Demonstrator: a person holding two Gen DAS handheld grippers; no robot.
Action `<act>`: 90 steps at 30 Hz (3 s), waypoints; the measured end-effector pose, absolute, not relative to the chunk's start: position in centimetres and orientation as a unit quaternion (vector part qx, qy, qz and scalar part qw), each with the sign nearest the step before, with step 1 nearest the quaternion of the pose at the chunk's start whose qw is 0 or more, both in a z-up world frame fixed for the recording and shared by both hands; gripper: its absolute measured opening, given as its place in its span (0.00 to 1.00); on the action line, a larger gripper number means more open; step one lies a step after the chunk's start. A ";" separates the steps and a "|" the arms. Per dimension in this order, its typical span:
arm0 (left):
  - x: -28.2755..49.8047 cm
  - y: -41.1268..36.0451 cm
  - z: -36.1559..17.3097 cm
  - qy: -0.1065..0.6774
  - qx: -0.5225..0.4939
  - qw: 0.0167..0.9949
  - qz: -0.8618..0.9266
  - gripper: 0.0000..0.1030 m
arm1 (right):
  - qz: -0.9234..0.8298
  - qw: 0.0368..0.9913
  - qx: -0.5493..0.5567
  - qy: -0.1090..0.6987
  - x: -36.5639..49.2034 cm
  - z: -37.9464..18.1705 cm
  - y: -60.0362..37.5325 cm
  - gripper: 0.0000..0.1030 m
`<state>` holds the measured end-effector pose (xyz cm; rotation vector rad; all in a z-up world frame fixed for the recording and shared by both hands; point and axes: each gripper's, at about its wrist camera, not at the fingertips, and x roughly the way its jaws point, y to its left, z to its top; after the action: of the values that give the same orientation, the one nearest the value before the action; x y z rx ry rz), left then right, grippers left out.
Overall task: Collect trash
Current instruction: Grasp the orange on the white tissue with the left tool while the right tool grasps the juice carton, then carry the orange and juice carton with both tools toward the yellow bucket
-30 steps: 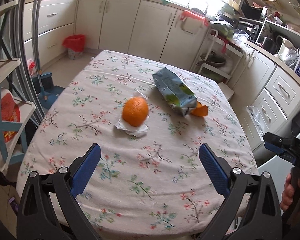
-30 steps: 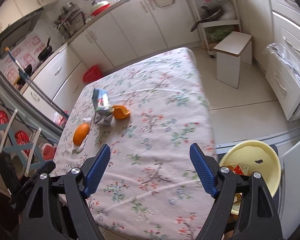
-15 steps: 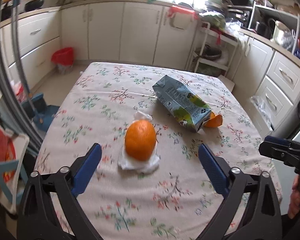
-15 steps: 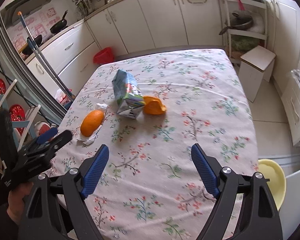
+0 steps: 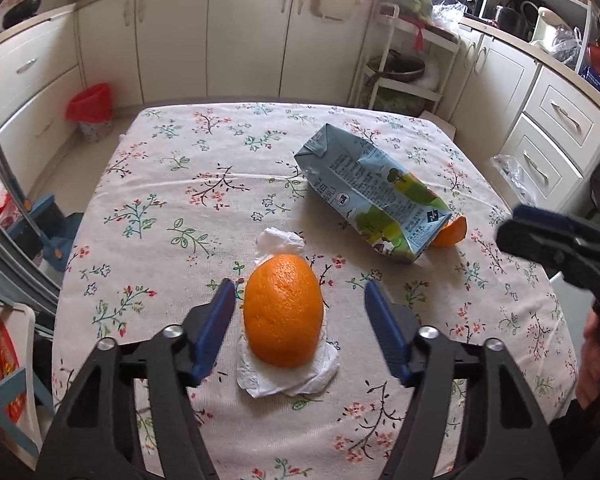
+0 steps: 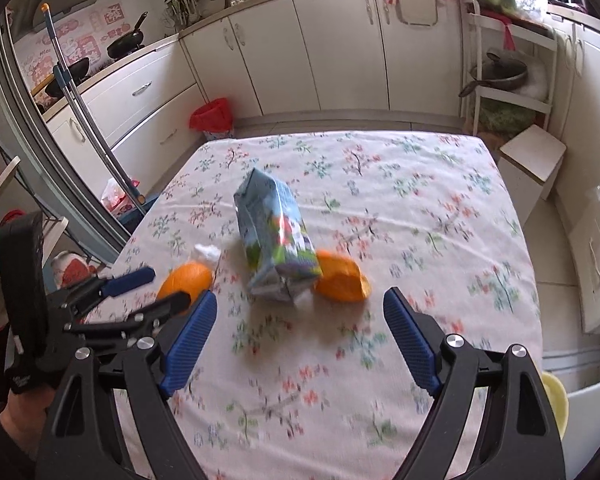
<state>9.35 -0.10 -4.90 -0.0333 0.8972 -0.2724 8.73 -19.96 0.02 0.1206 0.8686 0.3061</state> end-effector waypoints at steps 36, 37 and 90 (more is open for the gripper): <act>8.6 -0.3 -3.8 0.448 0.050 0.875 -0.178 0.08 | 0.202 0.866 0.043 0.455 15.3 -2.9 -15.6 0.33; 8.6 -0.6 -4.0 0.452 0.052 0.872 -0.180 0.24 | 0.203 0.866 0.047 0.454 15.1 -2.8 -15.7 0.33; 5.5 6.1 -3.1 0.410 -0.245 0.826 -0.299 0.15 | 0.356 0.845 -0.068 0.394 2.6 -1.6 -11.8 0.03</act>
<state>5.45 6.14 -3.12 -0.5202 0.8706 -0.6343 2.58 -11.83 -1.58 -0.1443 0.8319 0.7508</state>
